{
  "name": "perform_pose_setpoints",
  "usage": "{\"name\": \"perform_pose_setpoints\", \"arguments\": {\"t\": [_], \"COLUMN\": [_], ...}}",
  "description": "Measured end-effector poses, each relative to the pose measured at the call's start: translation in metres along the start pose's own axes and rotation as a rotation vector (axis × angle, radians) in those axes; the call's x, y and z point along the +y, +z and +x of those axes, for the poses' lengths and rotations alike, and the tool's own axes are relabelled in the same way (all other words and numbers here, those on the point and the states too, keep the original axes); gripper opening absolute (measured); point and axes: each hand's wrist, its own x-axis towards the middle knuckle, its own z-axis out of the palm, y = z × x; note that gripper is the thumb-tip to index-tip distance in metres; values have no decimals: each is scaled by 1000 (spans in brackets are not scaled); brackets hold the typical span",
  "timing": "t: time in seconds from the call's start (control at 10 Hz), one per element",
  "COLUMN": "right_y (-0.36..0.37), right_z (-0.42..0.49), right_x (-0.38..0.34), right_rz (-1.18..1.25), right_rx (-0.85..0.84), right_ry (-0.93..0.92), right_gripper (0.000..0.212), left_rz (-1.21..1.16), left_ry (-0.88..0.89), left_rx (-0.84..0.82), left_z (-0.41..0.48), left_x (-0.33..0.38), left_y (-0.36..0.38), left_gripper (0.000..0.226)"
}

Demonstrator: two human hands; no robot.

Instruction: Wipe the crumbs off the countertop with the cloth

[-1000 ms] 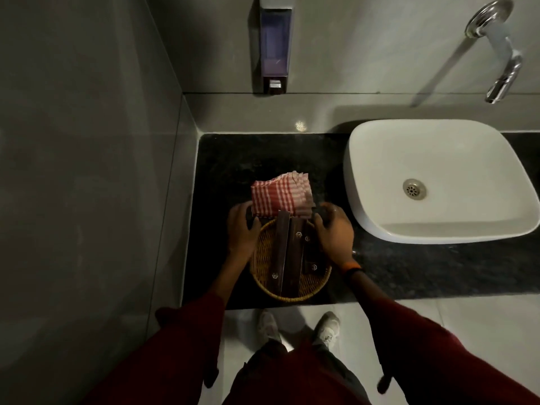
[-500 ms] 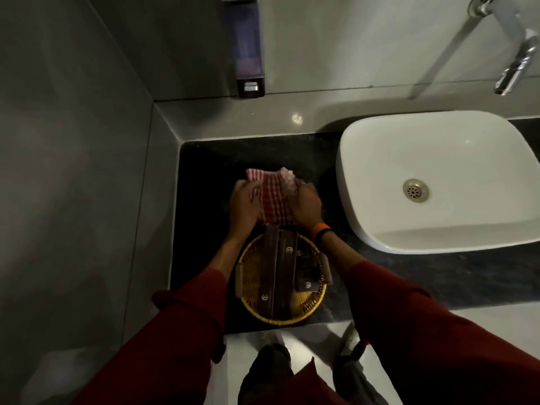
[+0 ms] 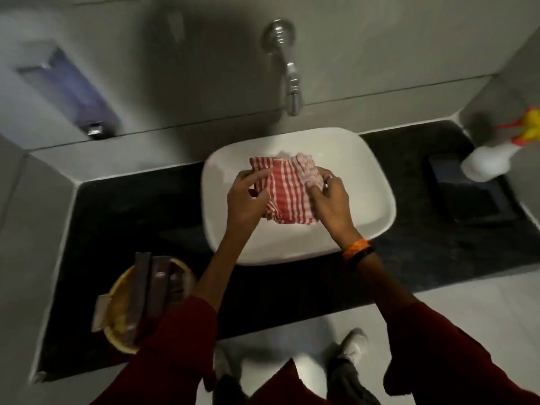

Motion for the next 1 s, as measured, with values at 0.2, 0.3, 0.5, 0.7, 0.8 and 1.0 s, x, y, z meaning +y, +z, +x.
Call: {"name": "perform_pose_setpoints", "arguments": {"t": [0.2,0.3,0.5,0.7,0.8,1.0], "right_y": [-189,-266,-359,-402,-410,-403], "right_z": [26,40,74,107,114,105], "right_x": [87,128,194,256,275,286], "right_rz": [-24,-42,-77,-136,-190,-471], "right_rx": [114,159,213,173,112,165], "right_ry": [179,231,307,344,399,385], "right_gripper": [39,42,43,41,43,32], "left_rz": [13,84,65,299,438,786], "left_ry": [-10,19,-77,-41,66,138], "left_rx": [-165,-243,-385,-513,-470,-581], "left_z": [-13,-17,-13,12,8,7], "left_x": [65,85,91,68,60,34], "left_y": [200,289,410,479,495,510], "left_gripper": [40,44,53,49,42,69]}}
